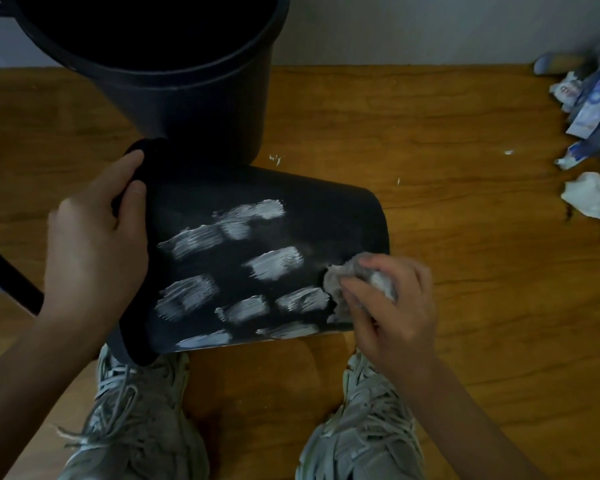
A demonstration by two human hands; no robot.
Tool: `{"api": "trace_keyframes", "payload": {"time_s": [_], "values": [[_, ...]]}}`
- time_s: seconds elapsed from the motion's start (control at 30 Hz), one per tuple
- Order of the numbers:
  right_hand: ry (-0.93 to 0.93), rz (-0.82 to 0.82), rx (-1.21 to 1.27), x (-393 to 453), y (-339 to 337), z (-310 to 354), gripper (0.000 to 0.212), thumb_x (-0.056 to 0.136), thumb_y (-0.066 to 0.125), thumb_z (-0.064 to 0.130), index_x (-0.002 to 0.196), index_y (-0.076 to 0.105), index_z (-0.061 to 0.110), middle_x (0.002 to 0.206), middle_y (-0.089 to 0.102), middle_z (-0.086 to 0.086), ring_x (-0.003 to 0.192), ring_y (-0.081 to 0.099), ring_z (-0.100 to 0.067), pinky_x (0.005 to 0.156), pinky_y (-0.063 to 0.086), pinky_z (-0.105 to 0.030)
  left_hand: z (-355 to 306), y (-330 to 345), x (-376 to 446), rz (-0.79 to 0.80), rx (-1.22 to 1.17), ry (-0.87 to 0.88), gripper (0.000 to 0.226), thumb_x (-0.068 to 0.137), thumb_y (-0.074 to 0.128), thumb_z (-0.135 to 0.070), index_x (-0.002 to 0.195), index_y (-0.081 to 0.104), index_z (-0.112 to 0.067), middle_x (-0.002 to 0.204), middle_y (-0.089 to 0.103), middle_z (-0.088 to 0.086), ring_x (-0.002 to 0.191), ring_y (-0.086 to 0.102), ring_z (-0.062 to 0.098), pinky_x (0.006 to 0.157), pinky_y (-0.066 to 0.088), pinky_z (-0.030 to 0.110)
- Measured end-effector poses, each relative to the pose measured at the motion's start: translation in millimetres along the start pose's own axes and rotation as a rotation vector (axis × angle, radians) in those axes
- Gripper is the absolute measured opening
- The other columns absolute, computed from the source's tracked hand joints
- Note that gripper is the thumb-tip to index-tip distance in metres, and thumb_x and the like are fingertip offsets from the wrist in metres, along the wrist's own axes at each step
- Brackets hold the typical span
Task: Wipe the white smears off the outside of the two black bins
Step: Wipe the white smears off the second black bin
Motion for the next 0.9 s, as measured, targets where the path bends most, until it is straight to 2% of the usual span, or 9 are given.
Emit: {"api": "trace_keyframes", "payload": {"time_s": [0.1,0.17,0.23,0.33,0.47,0.57,0.63,0.77,0.9], "values": [[0.007,-0.004,-0.005,6.7,-0.4,-8.4,0.013,0.086,0.062,0.008,0.097,0.061,0.015,0.102,0.066,-0.016,0.087,0.058,-0.035,0.09,0.035,-0.019,-4.7,-0.6,-4.2,0.006,-0.024,-0.016,0.033,0.1,0.036,-0.037,0.127,0.046,-0.054,0.11,0.049,-0.033,0.094,0.045,-0.03,0.079,0.032,-0.008],[0.074,0.012,0.0,25.5,1.7,-10.6,0.007,0.089,0.06,0.012,0.094,0.065,0.011,0.102,0.065,-0.018,0.088,0.058,-0.034,0.089,0.031,-0.015,-6.6,-1.5,-9.0,0.01,-0.029,-0.012,0.031,0.1,0.036,-0.039,0.121,0.043,-0.06,0.117,0.049,-0.032,0.1,0.045,-0.027,0.084,0.032,-0.007],[0.191,0.075,-0.002,46.2,4.0,-13.4,0.014,0.09,0.059,0.016,0.093,0.07,0.007,0.106,0.062,-0.015,0.093,0.056,-0.031,0.086,0.03,-0.011,-7.0,-2.8,-14.2,-0.003,-0.023,-0.005,0.035,0.101,0.037,-0.035,0.132,0.046,-0.048,0.117,0.052,-0.025,0.095,0.045,-0.029,0.078,0.032,-0.007],[0.272,0.15,-0.053,64.9,10.2,-15.7,0.013,0.09,0.061,0.017,0.094,0.071,0.01,0.109,0.06,-0.01,0.097,0.054,-0.028,0.079,0.026,-0.009,-12.3,-3.8,-13.4,0.001,-0.001,0.001,0.036,0.102,0.039,-0.027,0.134,0.046,-0.043,0.112,0.052,-0.016,0.081,0.045,-0.033,0.07,0.031,-0.009],[0.259,0.11,-0.063,58.7,10.7,-10.2,0.012,0.091,0.062,0.014,0.096,0.07,0.008,0.111,0.06,-0.013,0.098,0.054,-0.029,0.088,0.025,-0.006,-20.1,-6.5,-12.5,0.015,0.0,-0.016,0.037,0.102,0.042,-0.019,0.138,0.05,-0.016,0.104,0.049,-0.018,0.069,0.043,-0.035,0.064,0.031,-0.01],[0.185,0.058,-0.049,33.8,3.3,1.4,0.011,0.087,0.065,0.009,0.094,0.071,0.002,0.108,0.061,-0.019,0.095,0.056,-0.032,0.09,0.03,-0.013,-20.2,-8.0,-13.9,0.042,-0.027,-0.04,0.037,0.102,0.042,-0.018,0.138,0.05,-0.014,0.097,0.05,-0.033,0.071,0.043,-0.034,0.066,0.032,-0.009],[0.114,0.047,-0.069,21.4,0.7,7.1,0.01,0.088,0.065,0.009,0.093,0.071,0.003,0.106,0.062,-0.02,0.092,0.056,-0.033,0.092,0.03,-0.014,-22.0,-9.9,-14.0,0.063,-0.031,-0.041,0.037,0.102,0.043,-0.018,0.138,0.05,-0.015,0.083,0.049,-0.046,0.07,0.045,-0.032,0.065,0.034,-0.008],[0.223,0.103,-0.045,44.6,4.5,10.2,0.019,0.091,0.06,0.019,0.095,0.071,0.004,0.108,0.062,-0.016,0.096,0.055,-0.028,0.09,0.029,-0.008,-25.7,-12.5,-22.0,0.054,-0.038,-0.022,0.038,0.102,0.043,-0.017,0.139,0.049,-0.013,0.092,0.048,-0.028,0.072,0.045,-0.032,0.067,0.035,-0.007],[0.266,0.255,0.007,90.7,27.7,27.5,0.017,0.089,0.061,0.023,0.096,0.071,0.011,0.106,0.06,-0.007,0.098,0.055,-0.026,0.079,0.028,-0.011,-19.7,-13.1,-31.7,0.067,-0.064,-0.043,0.039,0.102,0.042,-0.02,0.141,0.046,-0.018,0.07,0.049,-0.049,0.066,0.048,-0.026,0.064,0.038,-0.003]]}}
Point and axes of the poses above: each hand's wrist, its own x-axis towards the middle knuckle, its own y-axis out of the palm, z = x × y, the point moved 1 cm from there along x, towards the middle knuckle
